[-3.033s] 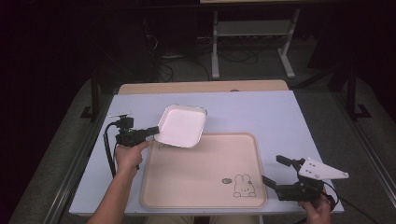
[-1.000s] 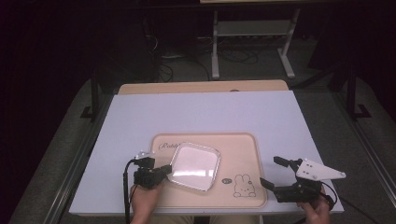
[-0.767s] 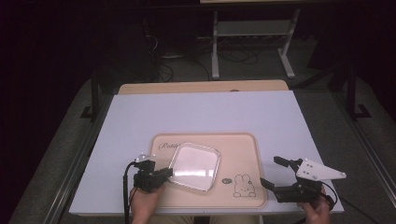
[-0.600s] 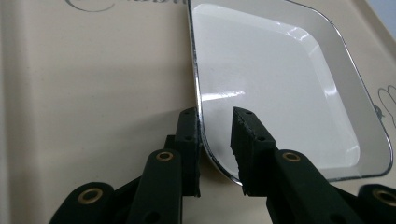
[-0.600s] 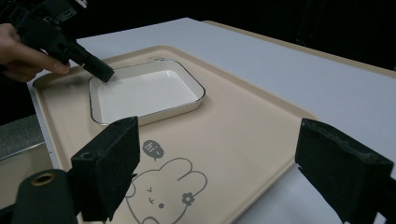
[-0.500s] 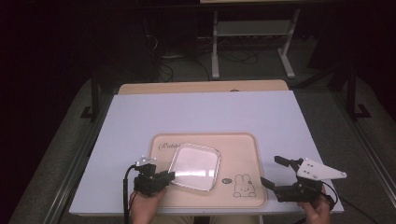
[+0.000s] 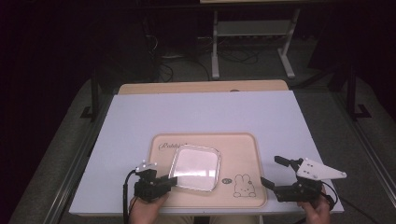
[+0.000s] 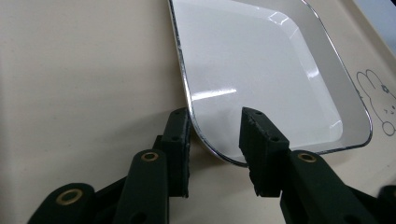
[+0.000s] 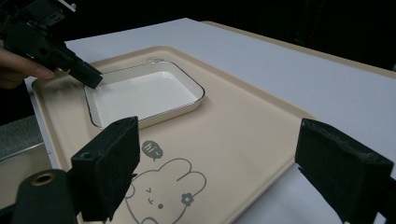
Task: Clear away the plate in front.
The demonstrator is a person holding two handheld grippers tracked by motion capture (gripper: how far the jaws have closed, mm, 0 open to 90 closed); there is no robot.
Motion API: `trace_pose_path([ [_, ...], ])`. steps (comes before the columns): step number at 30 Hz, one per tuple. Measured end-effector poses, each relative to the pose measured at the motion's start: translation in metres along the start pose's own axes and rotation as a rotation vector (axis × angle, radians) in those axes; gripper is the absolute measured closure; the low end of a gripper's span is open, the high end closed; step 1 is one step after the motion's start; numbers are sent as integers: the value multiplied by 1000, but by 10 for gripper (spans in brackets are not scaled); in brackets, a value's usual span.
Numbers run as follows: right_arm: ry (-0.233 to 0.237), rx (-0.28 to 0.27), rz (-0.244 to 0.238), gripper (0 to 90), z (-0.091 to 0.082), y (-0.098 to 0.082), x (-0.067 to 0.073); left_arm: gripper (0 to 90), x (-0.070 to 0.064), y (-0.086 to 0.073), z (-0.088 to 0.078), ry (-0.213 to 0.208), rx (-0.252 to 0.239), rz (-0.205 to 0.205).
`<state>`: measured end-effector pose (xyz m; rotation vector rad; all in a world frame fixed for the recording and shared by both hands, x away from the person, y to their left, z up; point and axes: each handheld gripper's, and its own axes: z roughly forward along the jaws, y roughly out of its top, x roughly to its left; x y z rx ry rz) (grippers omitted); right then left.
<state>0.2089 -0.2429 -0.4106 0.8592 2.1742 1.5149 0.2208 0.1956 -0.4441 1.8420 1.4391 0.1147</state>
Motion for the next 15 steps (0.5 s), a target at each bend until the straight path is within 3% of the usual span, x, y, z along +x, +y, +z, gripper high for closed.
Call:
trace_pose_path([
  [4, 1, 1, -1, 131, 0, 0, 0, 613, -2, -1, -1, -7, -4, -2],
  [6, 2, 1, 0, 131, 0, 0, 0, 583, -2, -2, -2, -28, -14, -34],
  [15, -3, -1, 11, 131, -1, -1, -1, 582, -6, -6, -2, -48, -23, -29],
])
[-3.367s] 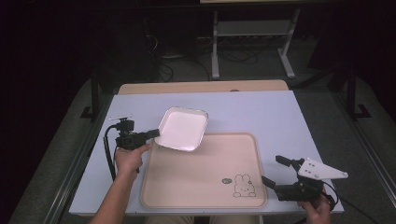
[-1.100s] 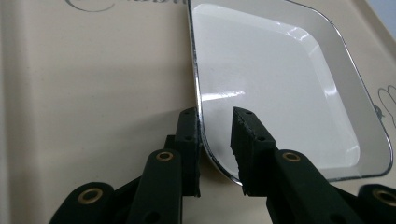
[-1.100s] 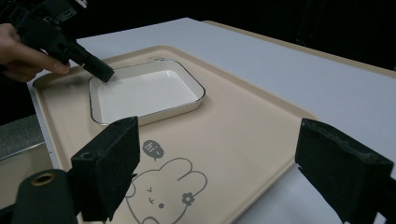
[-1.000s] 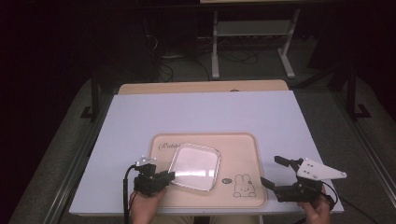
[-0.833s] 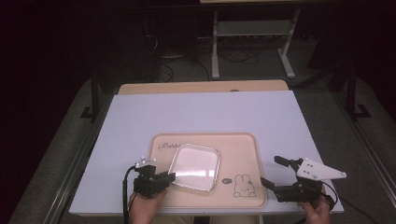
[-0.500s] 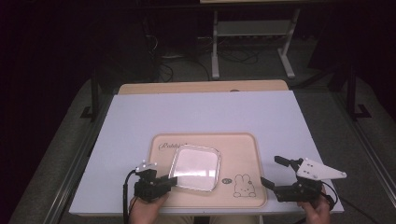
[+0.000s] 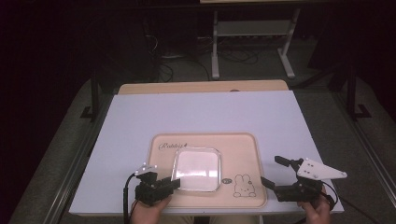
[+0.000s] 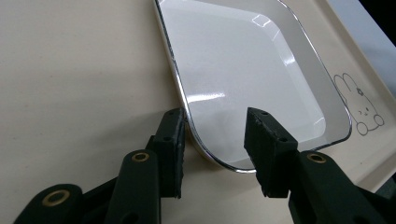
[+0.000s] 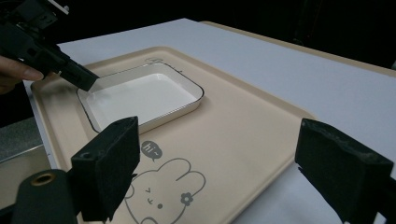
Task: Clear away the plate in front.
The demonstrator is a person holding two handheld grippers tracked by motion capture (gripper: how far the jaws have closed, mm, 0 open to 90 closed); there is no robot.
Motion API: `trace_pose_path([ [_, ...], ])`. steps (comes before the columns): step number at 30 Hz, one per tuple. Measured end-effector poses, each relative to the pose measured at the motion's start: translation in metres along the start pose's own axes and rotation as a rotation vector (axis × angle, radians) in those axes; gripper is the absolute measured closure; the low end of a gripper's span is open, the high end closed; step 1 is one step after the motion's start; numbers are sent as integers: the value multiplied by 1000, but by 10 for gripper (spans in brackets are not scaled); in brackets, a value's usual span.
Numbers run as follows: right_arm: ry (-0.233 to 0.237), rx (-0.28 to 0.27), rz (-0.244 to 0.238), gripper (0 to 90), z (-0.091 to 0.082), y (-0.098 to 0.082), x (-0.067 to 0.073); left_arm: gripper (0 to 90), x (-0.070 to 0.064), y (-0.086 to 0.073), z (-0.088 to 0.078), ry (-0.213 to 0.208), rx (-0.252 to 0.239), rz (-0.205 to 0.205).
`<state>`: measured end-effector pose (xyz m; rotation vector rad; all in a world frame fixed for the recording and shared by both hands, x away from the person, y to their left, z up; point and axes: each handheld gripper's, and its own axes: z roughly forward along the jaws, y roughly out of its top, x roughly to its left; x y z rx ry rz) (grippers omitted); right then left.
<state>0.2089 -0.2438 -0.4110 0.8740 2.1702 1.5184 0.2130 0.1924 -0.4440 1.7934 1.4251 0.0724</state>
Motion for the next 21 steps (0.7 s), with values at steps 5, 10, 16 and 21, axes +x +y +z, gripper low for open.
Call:
trace_pose_path([
  [5, -3, 0, 1, 131, 0, 0, 0, 585, -2, -1, 1, -1, -12, 7],
  [10, -12, 0, 8, 131, 0, 0, -1, 595, -4, -1, 3, 3, -20, 20],
  [16, -13, -3, 8, 131, -1, 0, -1, 597, -5, -2, 5, 3, -14, 36],
  [21, -12, -3, 5, 131, 0, 0, -1, 594, -5, -1, 4, 16, -9, 59],
])
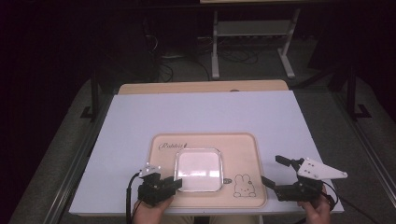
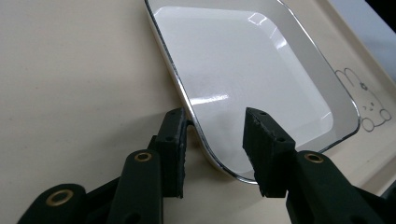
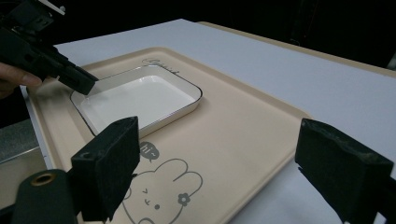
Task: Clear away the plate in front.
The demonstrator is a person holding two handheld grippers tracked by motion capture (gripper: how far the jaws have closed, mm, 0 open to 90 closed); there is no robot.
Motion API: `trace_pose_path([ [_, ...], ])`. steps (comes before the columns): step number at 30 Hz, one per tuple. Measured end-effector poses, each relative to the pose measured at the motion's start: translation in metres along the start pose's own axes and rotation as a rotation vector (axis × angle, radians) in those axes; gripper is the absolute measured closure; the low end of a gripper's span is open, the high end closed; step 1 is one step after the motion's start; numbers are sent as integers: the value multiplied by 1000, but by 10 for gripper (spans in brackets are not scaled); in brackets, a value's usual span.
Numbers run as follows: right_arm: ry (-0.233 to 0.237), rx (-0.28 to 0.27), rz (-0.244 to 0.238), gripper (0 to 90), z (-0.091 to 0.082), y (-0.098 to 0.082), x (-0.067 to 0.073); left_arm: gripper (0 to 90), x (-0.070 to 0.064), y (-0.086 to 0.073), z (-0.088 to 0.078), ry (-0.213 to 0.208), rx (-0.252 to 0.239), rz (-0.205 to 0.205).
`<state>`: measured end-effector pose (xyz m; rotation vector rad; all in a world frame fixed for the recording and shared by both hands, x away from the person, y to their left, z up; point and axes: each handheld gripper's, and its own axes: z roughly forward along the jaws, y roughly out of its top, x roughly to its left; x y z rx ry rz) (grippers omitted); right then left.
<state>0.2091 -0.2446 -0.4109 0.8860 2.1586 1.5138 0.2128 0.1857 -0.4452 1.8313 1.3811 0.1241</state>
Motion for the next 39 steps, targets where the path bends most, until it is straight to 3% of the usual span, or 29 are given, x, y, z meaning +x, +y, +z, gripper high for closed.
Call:
trace_pose_path([
  [7, 0, 2, -2, 131, 0, 0, 0, 576, 0, 6, -4, 9, -20, 32],
  [28, -12, 17, 2, 131, 1, -1, -1, 521, 2, 20, -5, 7, -13, 138],
  [39, -14, 23, -3, 131, 1, -1, -1, 504, 8, 29, -12, -27, -31, 177],
])
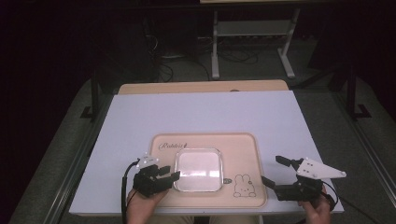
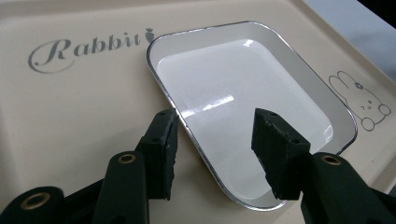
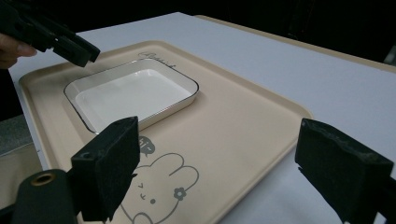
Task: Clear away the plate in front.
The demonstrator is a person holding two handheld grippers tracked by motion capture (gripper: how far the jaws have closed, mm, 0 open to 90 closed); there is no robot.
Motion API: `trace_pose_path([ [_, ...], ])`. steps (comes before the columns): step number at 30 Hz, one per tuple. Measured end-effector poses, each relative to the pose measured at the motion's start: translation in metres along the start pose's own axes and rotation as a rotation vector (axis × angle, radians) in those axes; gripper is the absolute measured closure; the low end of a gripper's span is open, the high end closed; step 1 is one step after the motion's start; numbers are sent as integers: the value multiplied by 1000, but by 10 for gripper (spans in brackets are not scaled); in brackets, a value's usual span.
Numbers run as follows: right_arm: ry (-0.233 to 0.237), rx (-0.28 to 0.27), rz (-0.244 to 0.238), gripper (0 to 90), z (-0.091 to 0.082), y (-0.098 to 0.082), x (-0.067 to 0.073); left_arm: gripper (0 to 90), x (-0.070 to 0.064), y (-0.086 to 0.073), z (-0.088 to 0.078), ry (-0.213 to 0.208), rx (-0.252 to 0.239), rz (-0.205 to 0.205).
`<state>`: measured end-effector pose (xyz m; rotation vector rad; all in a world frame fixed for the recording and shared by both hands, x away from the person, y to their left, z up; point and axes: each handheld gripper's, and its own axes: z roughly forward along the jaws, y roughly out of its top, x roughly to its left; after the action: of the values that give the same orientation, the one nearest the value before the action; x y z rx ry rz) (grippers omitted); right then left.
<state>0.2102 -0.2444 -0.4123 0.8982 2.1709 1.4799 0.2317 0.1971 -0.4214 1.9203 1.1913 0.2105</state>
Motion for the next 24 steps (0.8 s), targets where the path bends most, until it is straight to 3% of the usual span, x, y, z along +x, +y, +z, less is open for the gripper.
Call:
trace_pose_path([
  [9, 1, 3, -2, 131, 1, 0, 0, 465, 6, 7, -9, -10, -29, 59],
  [13, -1, 6, -3, 131, 1, 0, 0, 454, 12, 8, -13, -27, -45, 60],
  [24, -7, 7, 1, 131, 1, 0, -3, 416, 21, 12, -25, -12, -64, 114],
])
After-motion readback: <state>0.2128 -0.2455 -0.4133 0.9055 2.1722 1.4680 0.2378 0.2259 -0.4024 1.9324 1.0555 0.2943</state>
